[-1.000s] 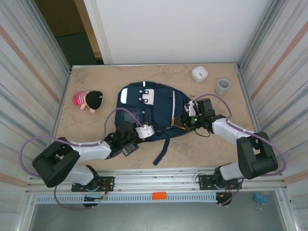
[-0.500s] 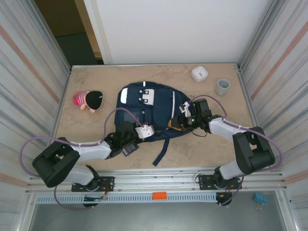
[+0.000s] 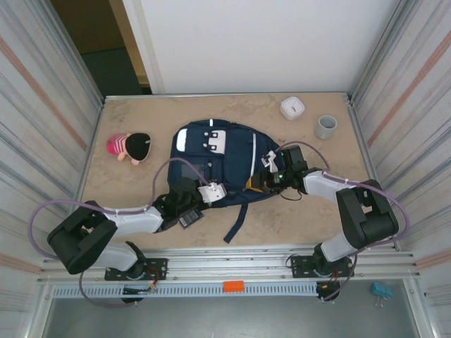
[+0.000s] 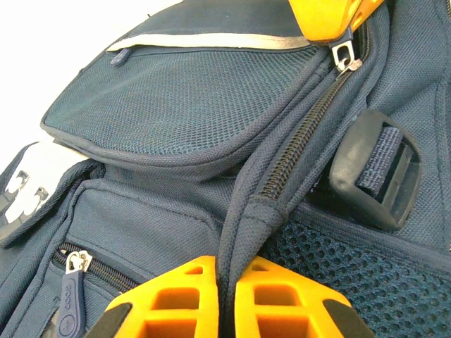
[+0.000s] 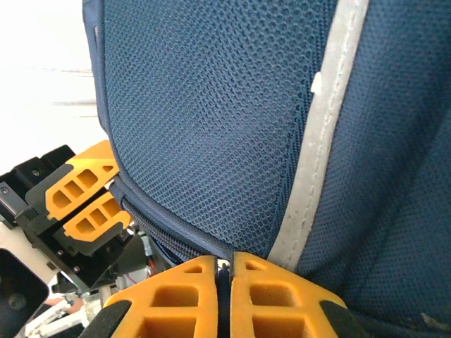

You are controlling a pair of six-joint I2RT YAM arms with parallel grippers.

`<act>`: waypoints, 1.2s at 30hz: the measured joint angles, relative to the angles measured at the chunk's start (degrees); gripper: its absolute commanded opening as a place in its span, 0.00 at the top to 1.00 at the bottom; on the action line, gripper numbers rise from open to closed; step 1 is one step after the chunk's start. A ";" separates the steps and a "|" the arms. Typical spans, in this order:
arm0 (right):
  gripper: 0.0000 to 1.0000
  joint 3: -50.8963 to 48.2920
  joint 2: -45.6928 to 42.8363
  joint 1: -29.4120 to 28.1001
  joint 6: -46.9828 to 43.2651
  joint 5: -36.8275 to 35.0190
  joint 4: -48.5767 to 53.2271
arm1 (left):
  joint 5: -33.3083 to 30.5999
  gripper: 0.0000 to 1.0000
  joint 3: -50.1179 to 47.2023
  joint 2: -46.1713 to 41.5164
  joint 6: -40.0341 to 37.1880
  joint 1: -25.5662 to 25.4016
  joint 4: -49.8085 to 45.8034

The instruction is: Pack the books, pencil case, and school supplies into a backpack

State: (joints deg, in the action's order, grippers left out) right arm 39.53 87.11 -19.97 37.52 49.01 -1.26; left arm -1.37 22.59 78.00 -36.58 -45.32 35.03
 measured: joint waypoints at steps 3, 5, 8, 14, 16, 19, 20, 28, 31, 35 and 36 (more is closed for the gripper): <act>1.00 -0.31 -1.66 1.79 0.04 0.15 0.31 | 0.39 0.96 0.00 -0.37 0.00 0.61 -0.17; 1.00 -0.70 -3.43 4.11 -0.07 0.92 1.33 | 0.96 0.96 0.00 -1.31 0.02 1.09 -0.24; 1.00 -0.72 -5.18 6.73 -1.18 2.69 3.52 | 1.86 0.94 0.63 -2.73 0.44 1.38 -1.22; 1.00 -0.61 -5.40 8.02 -3.69 4.70 5.42 | 2.05 0.65 1.73 -4.17 2.91 1.40 -5.25; 1.00 -0.66 -5.40 9.01 -3.72 3.13 6.08 | 1.46 0.45 2.75 -6.80 6.67 2.16 -10.56; 1.00 -0.70 -5.86 9.70 -3.74 0.83 6.54 | 0.39 0.34 7.43 -10.16 15.69 3.02 -20.63; 1.00 -0.79 -6.21 9.77 -3.76 0.17 6.56 | -0.33 0.32 9.38 -11.06 19.63 3.02 -23.67; 1.00 -2.34 -7.15 9.40 -5.03 -1.84 7.23 | -3.91 0.25 10.71 -19.85 59.65 3.02 -37.64; 1.00 -2.43 -7.37 8.72 -5.05 -2.80 7.34 | -4.31 0.25 6.43 -21.11 72.11 3.02 -40.09; 1.00 -2.43 -7.80 7.34 -5.07 -3.91 7.34 | -4.81 0.23 2.97 -21.40 81.40 3.30 -41.46; 1.00 -2.43 -7.87 6.78 -5.05 -4.33 7.37 | -4.72 0.23 2.86 -21.40 82.64 3.65 -41.51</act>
State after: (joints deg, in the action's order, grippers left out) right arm 37.10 79.24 -13.19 32.47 44.69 6.11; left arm -6.09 25.45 56.60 46.06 -41.67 -6.48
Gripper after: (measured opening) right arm 0.088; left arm 0.764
